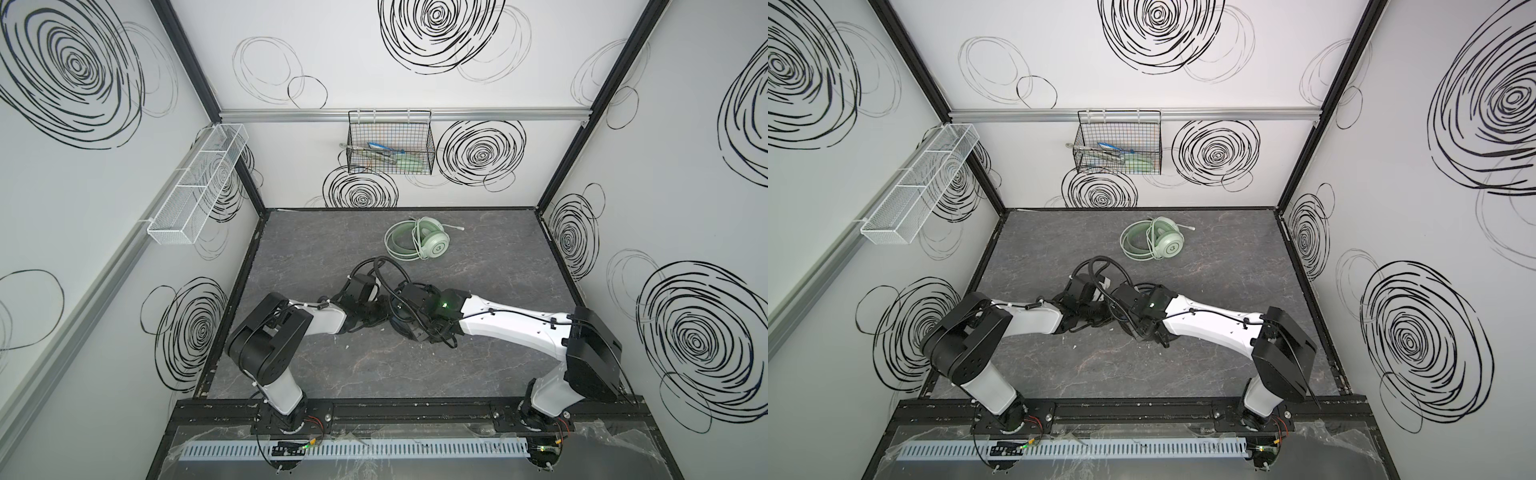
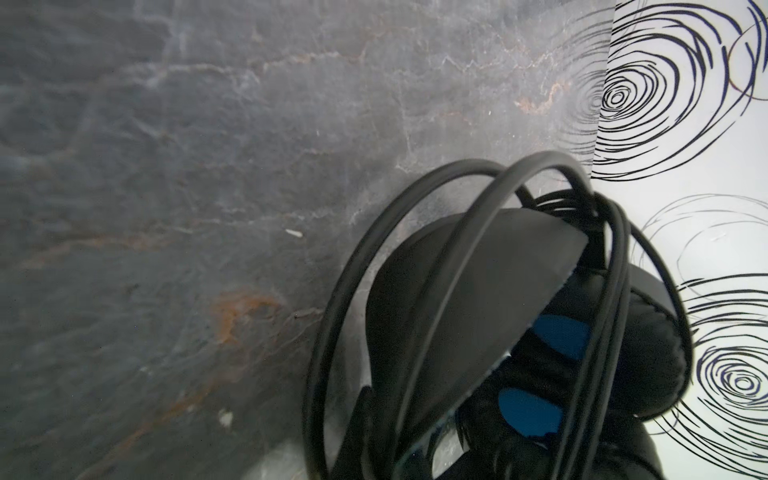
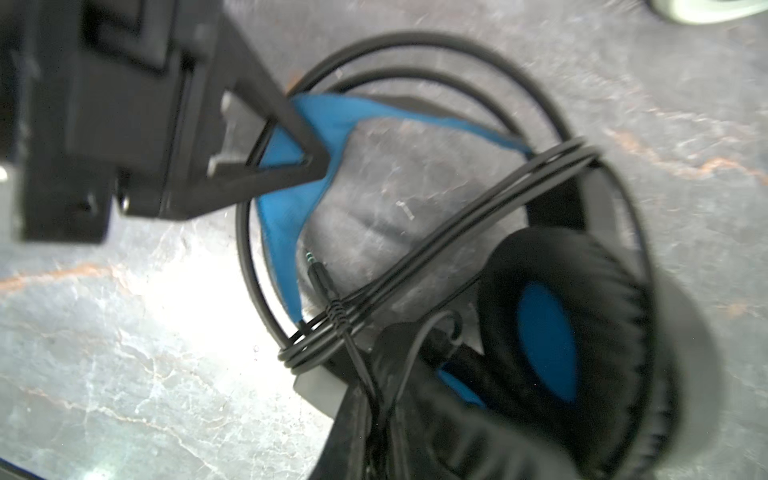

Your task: Wrap the headphones

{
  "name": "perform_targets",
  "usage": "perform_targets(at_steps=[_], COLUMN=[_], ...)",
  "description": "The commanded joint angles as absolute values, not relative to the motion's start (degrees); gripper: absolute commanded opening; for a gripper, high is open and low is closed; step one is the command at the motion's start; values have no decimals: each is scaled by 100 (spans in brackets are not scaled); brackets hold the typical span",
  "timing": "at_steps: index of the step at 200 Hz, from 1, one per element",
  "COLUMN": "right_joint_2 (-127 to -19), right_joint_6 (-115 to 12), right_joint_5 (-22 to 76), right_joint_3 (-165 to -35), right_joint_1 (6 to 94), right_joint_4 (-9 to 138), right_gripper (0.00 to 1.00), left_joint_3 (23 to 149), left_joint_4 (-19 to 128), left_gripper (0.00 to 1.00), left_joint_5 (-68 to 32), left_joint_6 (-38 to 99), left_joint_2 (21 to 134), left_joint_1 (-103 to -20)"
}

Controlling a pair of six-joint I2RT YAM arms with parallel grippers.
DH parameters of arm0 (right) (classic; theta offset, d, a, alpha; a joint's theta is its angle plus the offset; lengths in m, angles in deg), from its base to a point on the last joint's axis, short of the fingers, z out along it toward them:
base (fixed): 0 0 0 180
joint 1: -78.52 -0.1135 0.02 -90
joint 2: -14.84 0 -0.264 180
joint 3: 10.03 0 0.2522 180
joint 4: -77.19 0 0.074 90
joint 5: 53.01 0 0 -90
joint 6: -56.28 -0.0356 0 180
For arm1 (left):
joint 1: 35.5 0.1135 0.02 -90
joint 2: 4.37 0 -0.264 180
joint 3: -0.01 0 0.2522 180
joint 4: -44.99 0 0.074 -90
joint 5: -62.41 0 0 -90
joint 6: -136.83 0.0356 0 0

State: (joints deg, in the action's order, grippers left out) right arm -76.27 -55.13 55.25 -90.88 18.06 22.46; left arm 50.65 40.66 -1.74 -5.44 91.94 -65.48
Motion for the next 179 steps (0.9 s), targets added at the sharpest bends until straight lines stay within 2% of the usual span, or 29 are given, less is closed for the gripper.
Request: perform_targets(at_steps=[1, 48, 100, 145, 179], right_joint_2=[-7544, -8170, -8930, -9163, -8944], right_joint_6=[-5705, -5686, -5477, -5607, -5797], right_joint_5=[5817, 5855, 5537, 4767, 4453], right_joint_3=[-9328, -9656, -9824, -9692, -9443], right_joint_1=[1992, 2426, 2653, 2998, 3144], right_joint_4=[1854, 1458, 1643, 2479, 3152], right_gripper=[14, 13, 12, 12, 13], left_joint_3=[5060, 5077, 5098, 5086, 5063], left_joint_4=[3836, 3786, 3789, 3801, 3815], left_gripper=[0, 0, 0, 0, 0], left_joint_5=[-183, -175, -175, -129, -98], left_joint_6=[-432, -432, -397, -345, -301], left_joint_2=[9089, 9141, 9152, 9151, 9125], left_joint_1=[-6486, -6490, -6486, -6503, -6540])
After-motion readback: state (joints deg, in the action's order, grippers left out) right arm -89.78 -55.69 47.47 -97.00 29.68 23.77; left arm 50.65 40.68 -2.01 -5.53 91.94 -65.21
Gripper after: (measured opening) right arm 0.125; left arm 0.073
